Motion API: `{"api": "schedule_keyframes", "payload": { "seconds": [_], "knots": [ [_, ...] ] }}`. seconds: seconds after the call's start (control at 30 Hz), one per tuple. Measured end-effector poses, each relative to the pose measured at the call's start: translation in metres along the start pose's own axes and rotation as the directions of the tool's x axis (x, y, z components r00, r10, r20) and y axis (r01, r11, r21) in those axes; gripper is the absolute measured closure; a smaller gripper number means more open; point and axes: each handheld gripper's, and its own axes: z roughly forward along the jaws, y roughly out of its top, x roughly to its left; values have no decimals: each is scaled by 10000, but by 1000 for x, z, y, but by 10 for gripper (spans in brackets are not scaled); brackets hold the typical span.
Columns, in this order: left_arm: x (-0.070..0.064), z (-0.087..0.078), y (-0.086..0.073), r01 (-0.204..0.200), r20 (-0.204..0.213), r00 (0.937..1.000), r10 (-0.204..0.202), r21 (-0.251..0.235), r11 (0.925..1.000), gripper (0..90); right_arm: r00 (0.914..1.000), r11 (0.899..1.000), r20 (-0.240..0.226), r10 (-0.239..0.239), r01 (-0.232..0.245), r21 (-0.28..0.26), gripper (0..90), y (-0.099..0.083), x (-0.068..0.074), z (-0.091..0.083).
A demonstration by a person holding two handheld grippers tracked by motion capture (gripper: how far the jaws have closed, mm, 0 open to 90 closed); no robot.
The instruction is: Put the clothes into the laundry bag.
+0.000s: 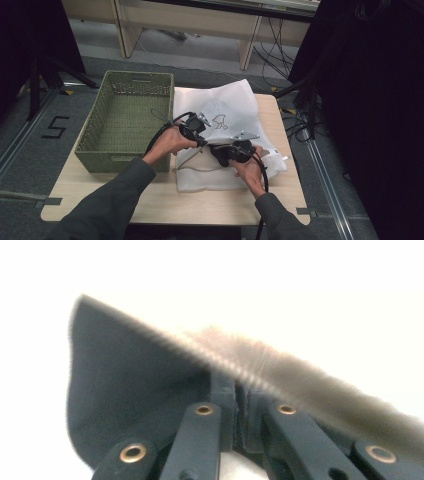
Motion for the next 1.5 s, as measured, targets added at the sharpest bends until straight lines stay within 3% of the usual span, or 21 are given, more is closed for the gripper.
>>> {"api": "schedule_keyframes", "payload": {
  "seconds": [0.13, 0.17, 0.23, 0.27, 0.37, 0.43, 0.47, 0.57, 0.6, 0.63, 0.77, 0.83, 1.07, 1.13, 1.23, 1.27, 1.3, 1.33, 1.4, 1.47, 1.5],
  "knots": [
    [-1, 0, 0, -45, -49, 10000, 44, -41, 10000, 855, 9981, 9994, -582, 191, -206, -264, 871, 0, 6, -20],
    [-1, 0, 1, -29, -59, 10000, 29, -50, 10000, 854, 9961, 9982, -753, 451, -479, -349, 870, -2, 10, -25],
    [-2, 0, 1, 3, -69, 10000, -3, -52, 10000, 854, 9935, 9978, -1083, 360, -417, -506, 867, -2, 13, -35],
    [-2, 0, 1, -10, -68, 10000, 10, -51, 10000, 854, 9887, 9958, -1404, 525, -624, -671, 866, -4, 17, -38],
    [-1, 0, 1, 1, -55, 10000, -2, -43, 10000, 855, 9760, 9996, -2171, 169, -213, -177, 867, -9, 26, -34],
    [-2, 1, 1, -148, -41, 9999, 148, 62, 9999, 855, 9811, 9996, -1925, -212, 247, 162, 873, -17, 31, -15],
    [-4, 2, 1, 67, -84, 9999, -68, -129, 9999, 855, 9846, 9946, -1737, -216, 387, 959, 879, -18, 31, -7],
    [-5, 3, 1, -104, -89, 9999, 105, 27, 9999, 856, 9939, 9895, -793, -772, 861, 1165, 898, -19, 21, 12],
    [-5, 4, 1, -92, -60, 9999, 92, 43, 9999, 856, 9964, 9932, -334, -775, 801, 846, 900, -19, 17, 18],
    [-5, 5, 1, -95, -39, 9999, 95, 44, 9999, 856, 9963, 9910, -144, -848, 858, 1026, 900, -16, 11, 19],
    [-5, 8, 2, -102, 13, 9999, 101, 109, 9999, 857, 9965, 9979, 650, -523, 497, 416, 900, -11, -3, 27],
    [-6, 9, 2, -118, 0, 9999, 118, 83, 9999, 856, 9906, 9976, 1179, -691, 677, 153, 900, -6, -10, 35],
    [-7, 10, 3, -124, 73, 9999, 123, 60, 9999, 856, 9852, 9999, 1712, 128, -116, -79, 900, -1, -20, 42],
    [-6, 10, 3, -116, 86, 9999, 115, 39, 9999, 850, 9896, 9974, 1250, 712, -694, -188, 899, -1, -21, 40],
    [-6, 11, 3, -86, 94, 9999, 85, 30, 10000, 843, 9924, 9968, 932, 800, -805, 12, 873, -2, -21, 34],
    [-6, 11, 3, -110, 100, 9999, 110, 23, 9999, 840, 9933, 9949, 571, 1008, -1012, 40, 868, -2, -19, 31],
    [-6, 10, 3, -118, 95, 9999, 118, 0, 9999, 836, 9855, 9853, 397, 1647, -1663, 403, 861, -1, -15, 23],
    [-6, 10, 2, -130, 88, 9999, 130, -2, 9999, 832, 9910, 9907, 219, 1320, -1326, 293, 857, -2, -17, 19],
    [-7, 11, 1, -198, 48, 9998, 198, 21, 9998, 828, 9906, 9906, 30, 1364, -1364, 105, 843, -2, -16, 5],
    [-8, 12, 0, -176, 41, 9998, 176, 55, 9998, 825, 9962, 9962, -74, 865, -866, -53, 814, -5, -16, -9],
    [-8, 13, -1, -151, 39, 9999, 151, 51, 9999, 822, 9933, 9936, -250, 1132, -1132, 32, 804, -5, -14, -16]
  ]
}}
